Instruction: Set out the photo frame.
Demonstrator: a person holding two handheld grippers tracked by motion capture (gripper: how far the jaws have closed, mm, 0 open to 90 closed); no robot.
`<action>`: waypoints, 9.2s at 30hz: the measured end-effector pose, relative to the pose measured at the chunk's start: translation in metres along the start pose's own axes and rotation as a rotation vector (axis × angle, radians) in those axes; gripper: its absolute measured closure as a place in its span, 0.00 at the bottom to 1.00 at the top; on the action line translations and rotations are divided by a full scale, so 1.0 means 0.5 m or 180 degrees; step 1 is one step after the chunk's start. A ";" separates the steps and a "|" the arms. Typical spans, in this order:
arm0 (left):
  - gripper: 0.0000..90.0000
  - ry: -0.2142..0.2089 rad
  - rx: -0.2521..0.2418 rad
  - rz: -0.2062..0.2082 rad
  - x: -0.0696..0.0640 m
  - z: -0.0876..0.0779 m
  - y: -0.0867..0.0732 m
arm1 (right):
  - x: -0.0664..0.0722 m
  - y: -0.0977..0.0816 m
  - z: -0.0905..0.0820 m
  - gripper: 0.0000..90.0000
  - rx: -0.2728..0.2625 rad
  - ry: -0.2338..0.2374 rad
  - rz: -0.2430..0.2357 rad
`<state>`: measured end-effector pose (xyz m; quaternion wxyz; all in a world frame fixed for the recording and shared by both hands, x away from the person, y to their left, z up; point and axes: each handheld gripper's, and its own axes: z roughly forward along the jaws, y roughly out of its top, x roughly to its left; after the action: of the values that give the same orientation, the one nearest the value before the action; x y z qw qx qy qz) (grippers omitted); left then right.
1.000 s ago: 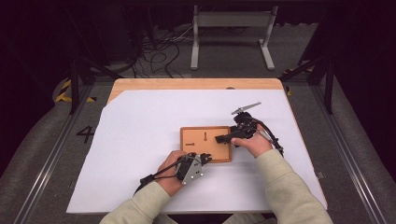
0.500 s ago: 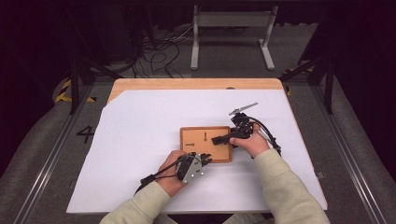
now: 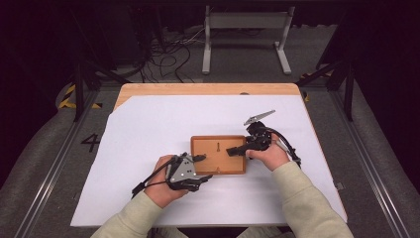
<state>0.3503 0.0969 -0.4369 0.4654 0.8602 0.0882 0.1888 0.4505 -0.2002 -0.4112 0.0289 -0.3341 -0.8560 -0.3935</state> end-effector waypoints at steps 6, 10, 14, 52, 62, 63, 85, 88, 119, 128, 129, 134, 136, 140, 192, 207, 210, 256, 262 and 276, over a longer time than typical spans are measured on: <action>0.41 0.0102 -0.0152 -0.0352 0.045 -0.050 -0.041 | 0.024 -0.008 -0.014 0.45 -0.0008 -0.0115 -0.0258; 0.41 0.0245 -0.0153 -0.0636 0.064 -0.071 -0.064 | 0.041 -0.017 -0.025 0.48 -0.0007 -0.0189 -0.0475; 0.45 0.0269 -0.0168 -0.1090 0.085 -0.083 -0.077 | 0.063 -0.024 -0.033 0.48 0.0016 -0.0329 -0.0754; 0.48 0.0286 -0.0178 -0.1237 0.092 -0.088 -0.093 | 0.148 -0.111 -0.085 0.56 0.0019 -0.0546 -0.1493; 0.48 0.0293 -0.0193 -0.1250 0.091 -0.089 -0.093 | 0.165 -0.120 -0.092 0.59 0.0134 -0.0469 -0.1584; 0.48 0.0292 -0.0192 -0.1254 0.091 -0.089 -0.093 | 0.166 -0.123 -0.088 0.60 0.0205 -0.0439 -0.1606; 0.49 0.0326 -0.0333 -0.1272 0.095 -0.097 -0.095 | 0.133 -0.167 -0.088 0.64 0.0487 -0.0581 -0.1232; 0.49 0.0338 -0.0307 -0.1289 0.096 -0.098 -0.095 | 0.130 -0.173 -0.086 0.78 0.0528 -0.0482 -0.1107; 0.40 0.0561 -0.0193 -0.1379 0.092 -0.123 -0.126 | 0.094 -0.169 -0.034 1.00 0.0201 -0.0340 -0.0605; 0.26 0.0562 -0.0050 -0.1626 0.098 -0.136 -0.146 | 0.067 -0.143 -0.021 1.00 0.0062 -0.0453 -0.0514; 0.25 0.0574 -0.0051 -0.1604 0.098 -0.137 -0.146 | 0.065 -0.140 -0.018 1.00 0.0048 -0.0461 -0.0502; 0.25 0.0585 -0.0047 -0.1582 0.095 -0.138 -0.144 | 0.055 -0.123 -0.010 1.00 0.0022 -0.0474 -0.0453; 0.25 0.0561 -0.0042 -0.1547 0.095 -0.137 -0.143 | 0.046 -0.112 -0.004 1.00 0.0011 -0.0449 -0.0407; 0.26 0.0506 -0.0013 -0.1593 0.094 -0.134 -0.143 | 0.035 -0.092 0.009 1.00 0.0016 -0.0438 -0.0362; 1.00 -0.0544 0.0373 -0.1167 0.026 -0.019 -0.082 | 0.040 -0.138 -0.123 1.00 -0.0478 -0.0934 -0.0204; 1.00 -0.0968 0.0452 -0.0869 -0.029 0.039 -0.039 | 0.056 -0.141 -0.149 1.00 -0.0559 -0.0945 -0.0243; 1.00 -0.1009 0.0451 -0.0839 -0.038 0.047 -0.032 | 0.058 -0.141 -0.151 1.00 -0.0565 -0.0946 -0.0255; 0.69 -0.0458 0.0241 -0.1337 0.026 -0.074 -0.092 | 0.189 0.047 0.004 0.58 0.0618 -0.0637 0.0073; 0.70 -0.0439 0.0237 -0.1356 0.027 -0.076 -0.095 | 0.186 0.050 0.010 0.68 0.0720 -0.0621 0.0105; 0.70 -0.0422 0.0205 -0.1443 0.033 -0.080 -0.104 | 0.182 0.050 0.010 0.74 0.0674 -0.0621 0.0438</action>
<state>0.3501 0.1616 -0.4563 0.4729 0.8434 0.2543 0.0196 0.3961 -0.1351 -0.3697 0.0076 -0.4237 -0.8665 -0.2638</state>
